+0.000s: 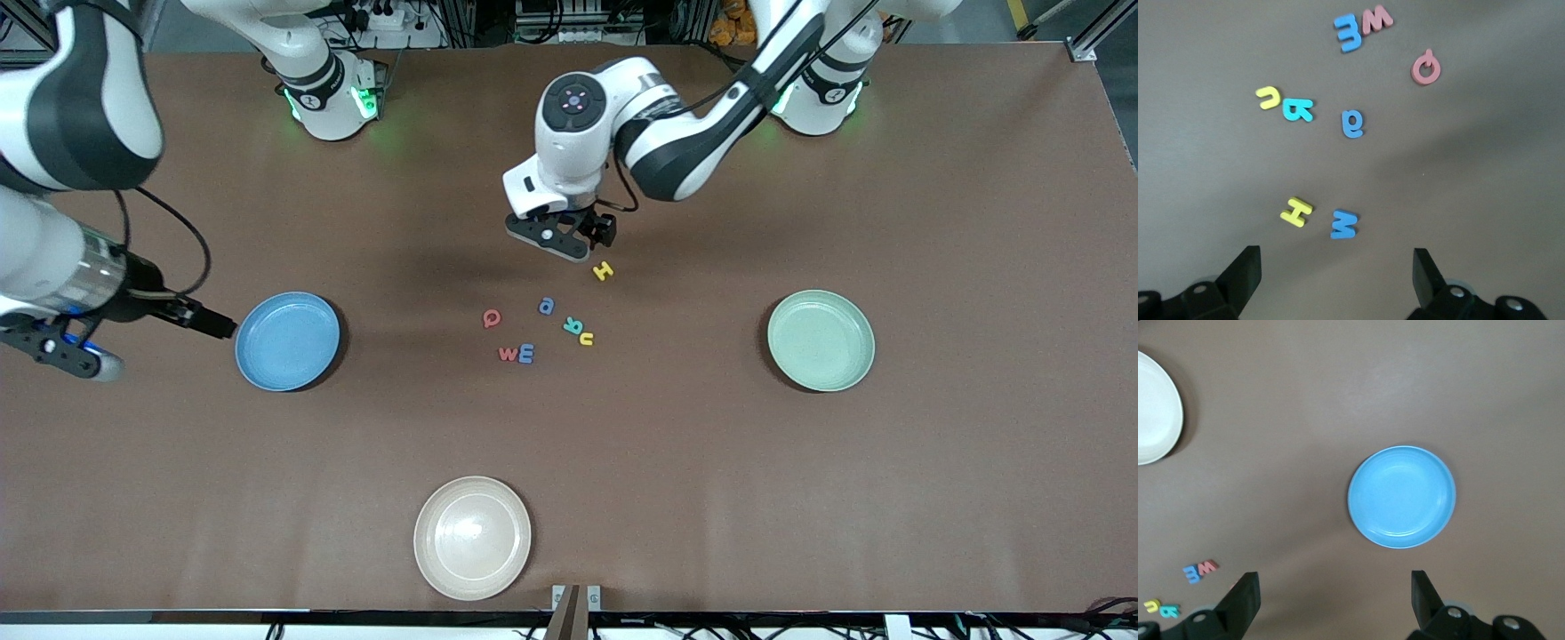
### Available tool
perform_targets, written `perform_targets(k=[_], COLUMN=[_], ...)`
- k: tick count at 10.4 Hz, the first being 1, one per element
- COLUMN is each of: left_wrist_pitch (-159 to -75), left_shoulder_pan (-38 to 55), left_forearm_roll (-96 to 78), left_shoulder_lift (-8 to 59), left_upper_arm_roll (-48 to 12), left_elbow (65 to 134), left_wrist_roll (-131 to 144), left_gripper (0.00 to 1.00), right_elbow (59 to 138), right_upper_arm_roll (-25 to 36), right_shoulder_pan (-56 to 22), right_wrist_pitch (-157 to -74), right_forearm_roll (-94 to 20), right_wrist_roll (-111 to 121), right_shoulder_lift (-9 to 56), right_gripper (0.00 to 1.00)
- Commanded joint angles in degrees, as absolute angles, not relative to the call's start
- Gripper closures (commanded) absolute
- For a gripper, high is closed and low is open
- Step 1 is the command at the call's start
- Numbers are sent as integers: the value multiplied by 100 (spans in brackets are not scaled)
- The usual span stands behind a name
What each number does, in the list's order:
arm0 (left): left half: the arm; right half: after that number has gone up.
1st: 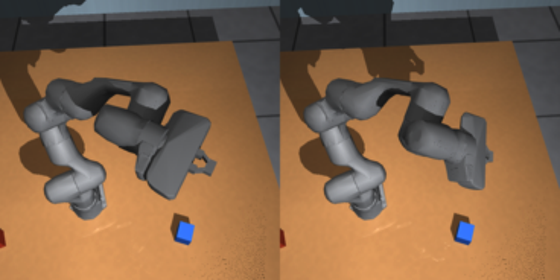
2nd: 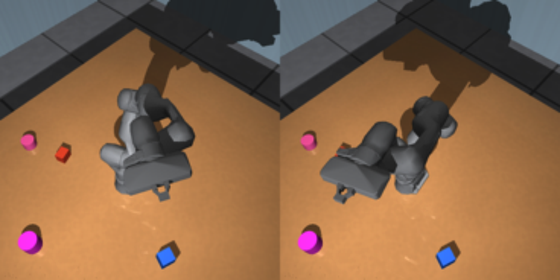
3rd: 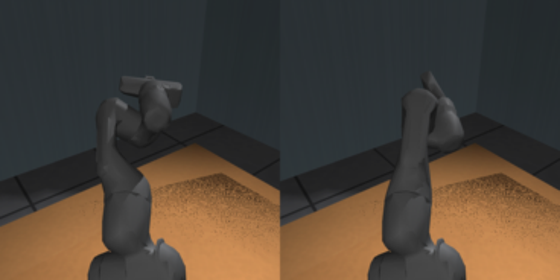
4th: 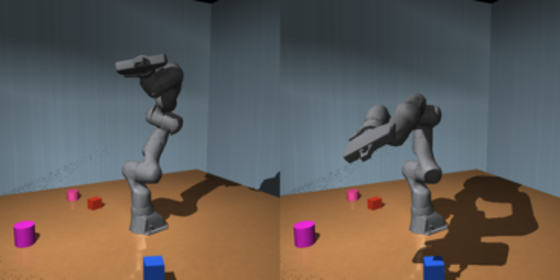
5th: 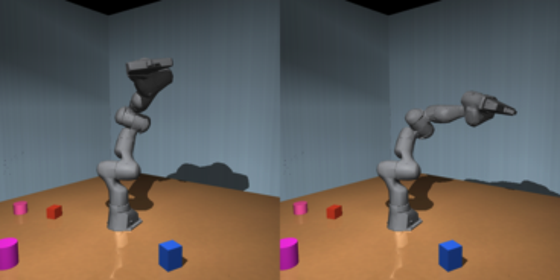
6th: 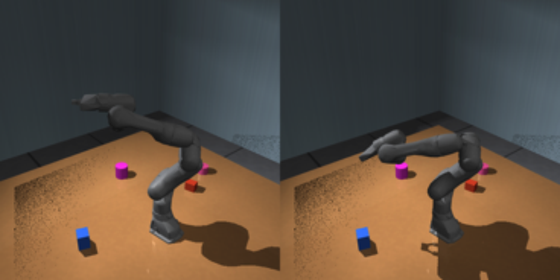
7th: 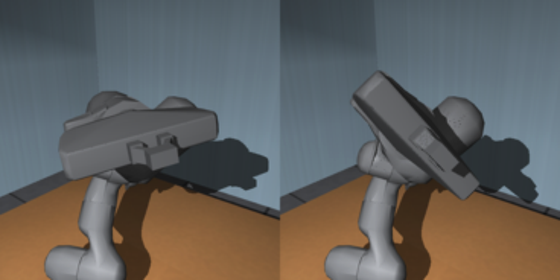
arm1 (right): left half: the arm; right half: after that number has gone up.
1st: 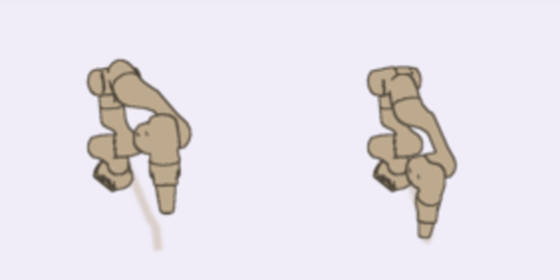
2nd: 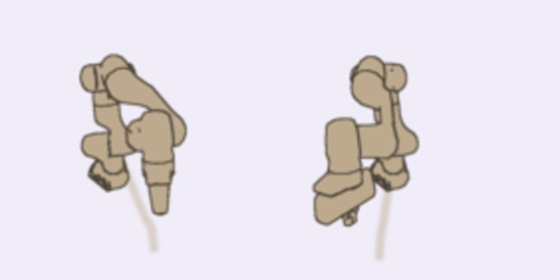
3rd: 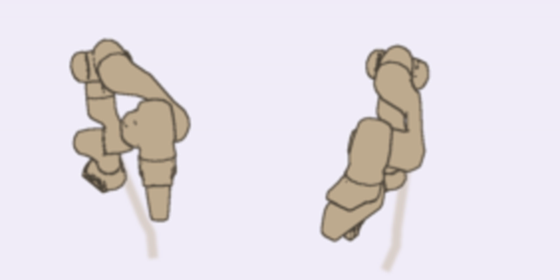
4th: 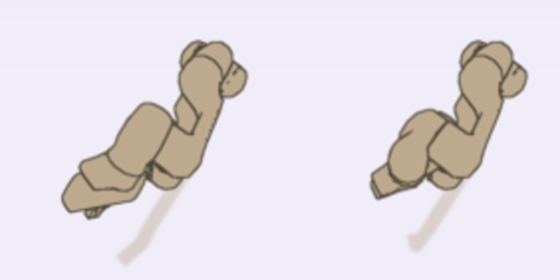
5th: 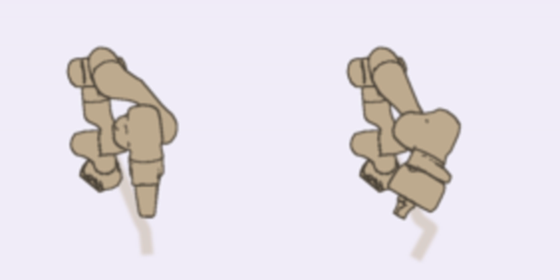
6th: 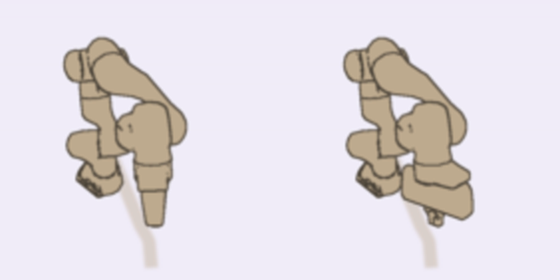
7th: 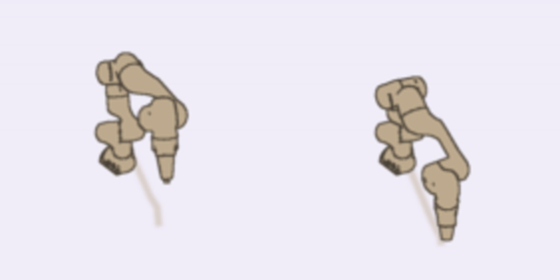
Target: Sort upper and lower case letters into plates
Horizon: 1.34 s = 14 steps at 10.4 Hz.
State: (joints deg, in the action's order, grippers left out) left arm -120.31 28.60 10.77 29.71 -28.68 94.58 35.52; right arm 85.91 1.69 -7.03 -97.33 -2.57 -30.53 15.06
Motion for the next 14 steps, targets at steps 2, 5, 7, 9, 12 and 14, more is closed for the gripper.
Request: perform_targets(k=[2, 5, 7, 9, 12, 14], left_wrist_pitch=[-12845, -13456, -13474, -13648, -13807, -13904], left_shoulder_pan=[2918, 2856, 2839, 2883, 2918, 2927], left_forearm_roll=[1729, 1837, 1968, 2310, 2733, 2733], left_shoulder_lift=[3287, 3287, 3348, 3602, 3858, 3911], left_upper_arm_roll=[-2892, -2935, -2997, -2997, -3006, -3006], left_elbow=[9998, 10643, 10801, 10784, 10758, 10749], left_wrist_roll=[3753, 3753, 3753, 3979, 4350, 4351], left_gripper=[0, 0, 7, 12, 14, 14], right_elbow=[8429, 8403, 8385, 8341, 7887, 7726], right_upper_arm_roll=[185, 193, 193, 193, 202, 202], right_shoulder_pan=[-1045, -1177, -1457, -1721, -1924, -2012], right_wrist_pitch=[-10474, -10871, -11143, -11513, -11549, -11566], right_forearm_roll=[-360, -694, -651, -633, -607, -615], right_wrist_roll=[-4163, -5173, -6164, -7054, -7679, -7970], right_shoulder_lift=[2222, 2539, 2776, 2970, 3487, 3752], right_gripper=[0, 0, 0, 0, 0, 0])
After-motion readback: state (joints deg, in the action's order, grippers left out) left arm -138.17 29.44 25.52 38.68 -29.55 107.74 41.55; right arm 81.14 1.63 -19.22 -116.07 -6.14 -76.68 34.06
